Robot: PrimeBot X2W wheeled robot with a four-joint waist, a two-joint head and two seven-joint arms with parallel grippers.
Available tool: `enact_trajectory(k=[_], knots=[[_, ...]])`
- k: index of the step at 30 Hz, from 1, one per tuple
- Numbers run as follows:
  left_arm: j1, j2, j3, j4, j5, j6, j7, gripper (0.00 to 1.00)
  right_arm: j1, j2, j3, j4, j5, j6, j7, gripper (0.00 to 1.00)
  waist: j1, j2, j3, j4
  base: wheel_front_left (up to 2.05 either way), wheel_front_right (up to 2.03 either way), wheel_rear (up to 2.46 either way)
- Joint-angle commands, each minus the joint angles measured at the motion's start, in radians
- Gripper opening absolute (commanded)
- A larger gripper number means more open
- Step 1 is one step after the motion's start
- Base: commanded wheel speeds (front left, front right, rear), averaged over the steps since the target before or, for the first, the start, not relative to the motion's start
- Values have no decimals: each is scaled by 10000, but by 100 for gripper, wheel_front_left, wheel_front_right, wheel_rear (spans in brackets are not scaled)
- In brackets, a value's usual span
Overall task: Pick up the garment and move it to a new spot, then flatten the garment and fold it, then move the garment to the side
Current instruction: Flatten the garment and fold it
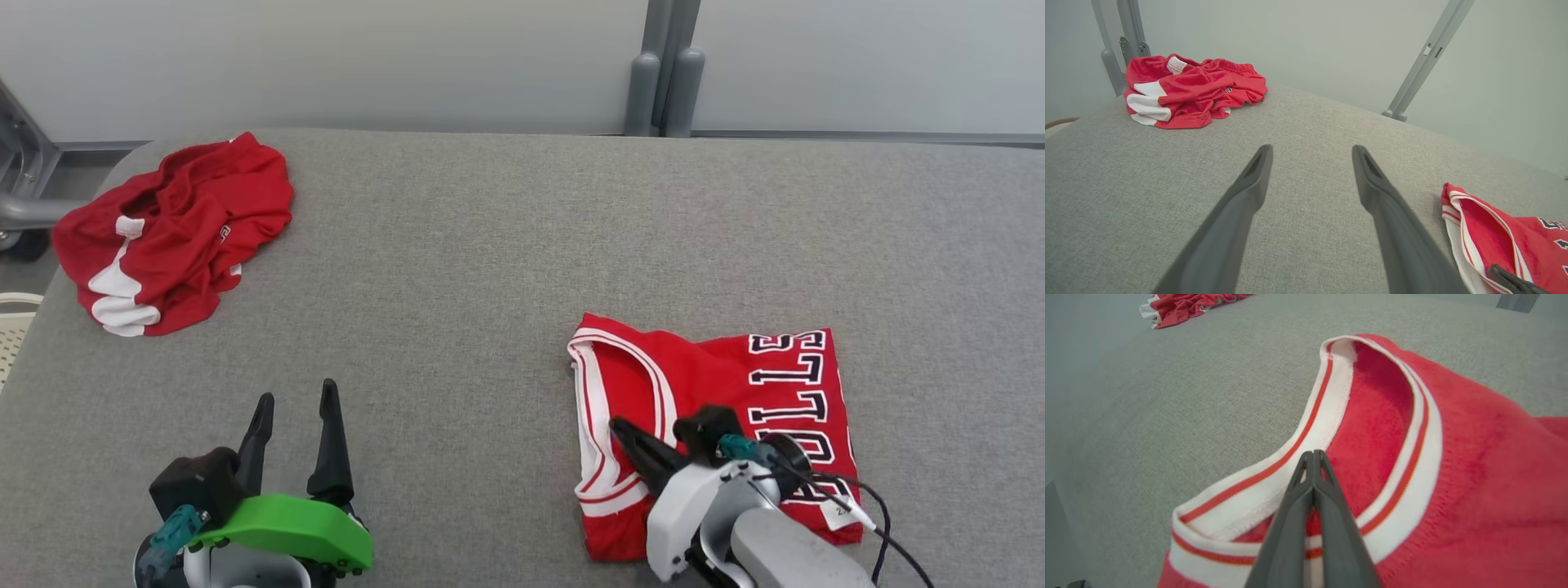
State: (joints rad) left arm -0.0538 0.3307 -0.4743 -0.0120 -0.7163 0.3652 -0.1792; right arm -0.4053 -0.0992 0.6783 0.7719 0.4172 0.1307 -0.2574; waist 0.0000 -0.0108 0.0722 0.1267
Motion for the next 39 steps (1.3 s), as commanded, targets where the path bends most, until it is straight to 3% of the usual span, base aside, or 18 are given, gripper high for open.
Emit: enact_trajectory(k=[1,16,18,19,20,30,35,39], knots=[[69,4,44,27,-69,-12,-77,100,-212,-67,-111,-138,-89,3,-86,0,0,108,-34,-130,0,0,0],[141,-41,-7,89,-120,-10,-158,100,689,-671,-2103,-2227,-472,1,-80,0,0,108,-233,-471,0,0,0],[168,-30,6,80,-125,7,-168,100,862,-722,-2618,-2404,-591,1,-81,27,0,108,-261,-514,0,0,0],[181,-26,7,72,-130,20,-172,100,946,-757,-2842,-2488,-664,3,-81,71,0,108,-277,-545,0,0,0],[198,-19,13,64,-132,36,-164,100,1012,-784,-3074,-2559,-738,1,-81,100,0,108,-295,-584,0,0,0],[242,-38,-16,46,-157,38,-196,100,1610,-1263,-4512,-3345,-1162,1,756,100,0,108,-425,-924,0,0,0],[201,-65,-37,62,-155,34,-232,100,2028,-1640,-4831,-3863,-627,3,2142,100,0,108,-436,-1064,0,0,0],[111,-99,-74,80,-136,0,-267,100,2223,-2334,-4824,-4539,115,3,3677,100,0,108,-358,-1135,0,0,0]])
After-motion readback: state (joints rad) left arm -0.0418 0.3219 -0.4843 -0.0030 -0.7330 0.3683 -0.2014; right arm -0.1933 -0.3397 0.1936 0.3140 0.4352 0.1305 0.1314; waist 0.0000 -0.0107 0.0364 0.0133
